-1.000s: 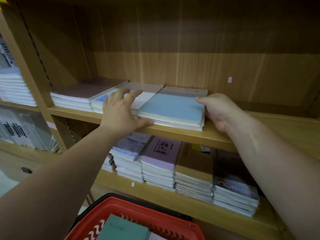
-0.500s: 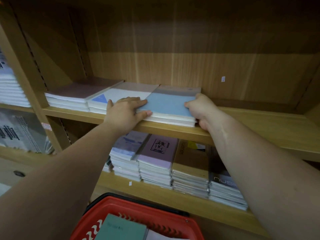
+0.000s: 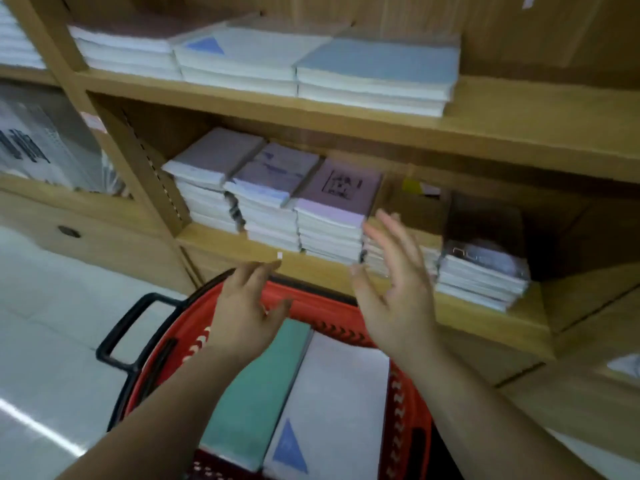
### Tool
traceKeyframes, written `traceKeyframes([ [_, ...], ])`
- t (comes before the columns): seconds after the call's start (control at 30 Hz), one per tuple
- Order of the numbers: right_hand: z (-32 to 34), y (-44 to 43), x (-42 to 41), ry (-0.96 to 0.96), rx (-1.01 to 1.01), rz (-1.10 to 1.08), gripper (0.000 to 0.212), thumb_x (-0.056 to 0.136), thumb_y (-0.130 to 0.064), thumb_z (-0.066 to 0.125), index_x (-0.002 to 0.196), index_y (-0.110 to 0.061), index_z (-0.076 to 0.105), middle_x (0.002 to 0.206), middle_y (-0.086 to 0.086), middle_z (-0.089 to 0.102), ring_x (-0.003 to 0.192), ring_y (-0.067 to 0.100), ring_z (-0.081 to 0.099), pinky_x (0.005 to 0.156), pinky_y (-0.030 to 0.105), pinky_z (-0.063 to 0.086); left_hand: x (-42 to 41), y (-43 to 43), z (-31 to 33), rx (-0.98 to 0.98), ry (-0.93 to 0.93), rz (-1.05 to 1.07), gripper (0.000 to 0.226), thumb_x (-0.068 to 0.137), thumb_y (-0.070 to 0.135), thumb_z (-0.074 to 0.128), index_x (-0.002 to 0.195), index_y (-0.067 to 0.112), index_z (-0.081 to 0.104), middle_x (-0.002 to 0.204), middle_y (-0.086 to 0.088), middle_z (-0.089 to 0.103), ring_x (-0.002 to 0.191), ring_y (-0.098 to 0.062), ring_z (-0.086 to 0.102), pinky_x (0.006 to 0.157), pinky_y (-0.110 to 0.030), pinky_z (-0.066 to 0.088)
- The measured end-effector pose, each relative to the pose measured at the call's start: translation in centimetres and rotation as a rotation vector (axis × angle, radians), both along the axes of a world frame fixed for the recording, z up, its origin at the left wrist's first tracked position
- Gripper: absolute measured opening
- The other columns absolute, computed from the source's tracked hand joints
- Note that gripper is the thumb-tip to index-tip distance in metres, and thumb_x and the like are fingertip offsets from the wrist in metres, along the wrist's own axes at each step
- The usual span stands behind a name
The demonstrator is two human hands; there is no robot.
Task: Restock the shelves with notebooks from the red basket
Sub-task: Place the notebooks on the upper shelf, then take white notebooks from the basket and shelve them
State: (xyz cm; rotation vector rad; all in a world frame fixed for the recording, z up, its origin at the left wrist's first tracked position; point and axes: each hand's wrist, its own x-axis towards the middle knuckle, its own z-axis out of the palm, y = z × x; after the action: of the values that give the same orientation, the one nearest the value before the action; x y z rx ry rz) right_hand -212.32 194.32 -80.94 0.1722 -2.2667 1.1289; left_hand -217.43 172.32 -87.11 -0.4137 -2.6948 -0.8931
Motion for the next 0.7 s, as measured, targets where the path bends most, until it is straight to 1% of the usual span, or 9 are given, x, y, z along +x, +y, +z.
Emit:
traceKeyframes([
  [0.07, -5.7, -0.9, 1.0, -0.267, 0.007, 0.026, 0.050, 0.097, -0.032, 0.061, 0.145, -0.024, 0.051, 0.161, -0.008, 0.033, 0.152, 0.006, 0.022, 0.122, 0.027, 0.024, 2.2, -0.2, -4.5, -0.089, -0.241, -0.031, 0.068, 0.082, 0.051, 0.062, 0.139, 0.016, 0.058, 0.131, -0.012, 0.060, 0.120, -0.034, 0.057, 0.103, -0.040, 0.045],
  [0.13, -11.0, -1.3, 2.0, -0.504, -0.008, -0.007, 0.055, 0.096, -0.032, 0.065, 0.148, -0.025, 0.049, 0.162, -0.005, 0.031, 0.151, 0.010, 0.023, 0.122, 0.035, 0.026, 4.2, 0.0, -7.5, -0.157, -0.467, -0.068, 0.070, 0.084, 0.046, 0.069, 0.146, 0.019, 0.051, 0.142, -0.009, 0.055, 0.130, -0.031, 0.052, 0.110, -0.034, 0.038],
  [0.17, -13.1, -1.5, 2.6, -0.607, -0.006, -0.031, 0.058, 0.095, -0.032, 0.067, 0.149, -0.024, 0.048, 0.163, -0.002, 0.030, 0.151, 0.014, 0.024, 0.122, 0.037, 0.026, 5.0, 0.1, -8.8, -0.196, -0.538, -0.093, 0.071, 0.086, 0.045, 0.071, 0.148, 0.020, 0.049, 0.145, -0.007, 0.052, 0.132, -0.030, 0.050, 0.111, -0.032, 0.035],
  [0.27, -17.3, -1.6, 4.5, -0.850, 0.006, -0.074, 0.065, 0.094, -0.036, 0.067, 0.152, -0.023, 0.043, 0.164, 0.006, 0.029, 0.153, 0.023, 0.021, 0.123, 0.038, 0.021, 6.5, 0.4, -11.5, -0.327, -0.615, -0.181, 0.078, 0.083, 0.057, 0.063, 0.151, 0.024, 0.045, 0.152, -0.003, 0.049, 0.134, -0.028, 0.048, 0.113, -0.033, 0.037],
  [0.37, -19.1, -1.6, 5.8, -1.049, 0.007, -0.102, 0.075, 0.092, -0.045, 0.066, 0.157, -0.028, 0.033, 0.169, 0.007, 0.011, 0.157, 0.026, 0.004, 0.125, 0.042, 0.015, 7.2, 0.8, -12.4, -0.483, -0.628, -0.253, 0.071, 0.090, 0.057, 0.058, 0.153, 0.028, 0.042, 0.159, 0.001, 0.040, 0.136, -0.028, 0.043, 0.114, -0.031, 0.033],
  [0.43, -19.8, -1.7, 6.3, -1.131, -0.017, -0.152, 0.083, 0.089, -0.049, 0.067, 0.159, -0.030, 0.027, 0.170, 0.008, 0.000, 0.156, 0.028, -0.002, 0.125, 0.041, 0.015, 7.8, 1.7, -12.6, -0.558, -0.624, -0.285, 0.065, 0.094, 0.054, 0.055, 0.150, 0.023, 0.046, 0.158, -0.002, 0.042, 0.133, -0.029, 0.044, 0.112, -0.030, 0.030],
  [0.53, -20.8, -1.8, 7.2, -1.227, -0.132, -0.201, 0.092, 0.087, -0.044, 0.071, 0.161, -0.028, 0.019, 0.168, 0.007, -0.010, 0.156, 0.027, 0.002, 0.121, 0.035, 0.024, 8.5, 3.1, -12.8, -0.592, -0.662, -0.250, 0.063, 0.096, 0.054, 0.051, 0.146, 0.018, 0.047, 0.154, -0.006, 0.044, 0.130, -0.031, 0.043, 0.110, -0.034, 0.032],
  [0.63, -21.5, -1.6, 8.1, -1.248, -0.126, -0.175, 0.091, 0.091, -0.032, 0.070, 0.162, -0.024, 0.014, 0.169, 0.007, -0.010, 0.156, 0.027, 0.009, 0.115, 0.029, 0.028, 9.3, 3.7, -13.1, -0.702, -0.723, -0.261, 0.076, 0.096, 0.057, 0.050, 0.155, 0.013, 0.031, 0.164, -0.013, 0.025, 0.144, -0.034, 0.030, 0.118, -0.037, 0.026],
  [0.7, -21.8, -1.4, 8.1, -1.230, -0.149, -0.183, 0.089, 0.092, -0.027, 0.069, 0.162, -0.023, 0.014, 0.169, 0.006, -0.005, 0.155, 0.027, 0.012, 0.115, 0.029, 0.027, 9.8, 3.9, -13.1, -0.745, -0.761, -0.239, 0.086, 0.094, 0.059, 0.053, 0.159, 0.014, 0.019, 0.168, -0.016, 0.009, 0.145, -0.038, 0.025, 0.118, -0.040, 0.029],
])
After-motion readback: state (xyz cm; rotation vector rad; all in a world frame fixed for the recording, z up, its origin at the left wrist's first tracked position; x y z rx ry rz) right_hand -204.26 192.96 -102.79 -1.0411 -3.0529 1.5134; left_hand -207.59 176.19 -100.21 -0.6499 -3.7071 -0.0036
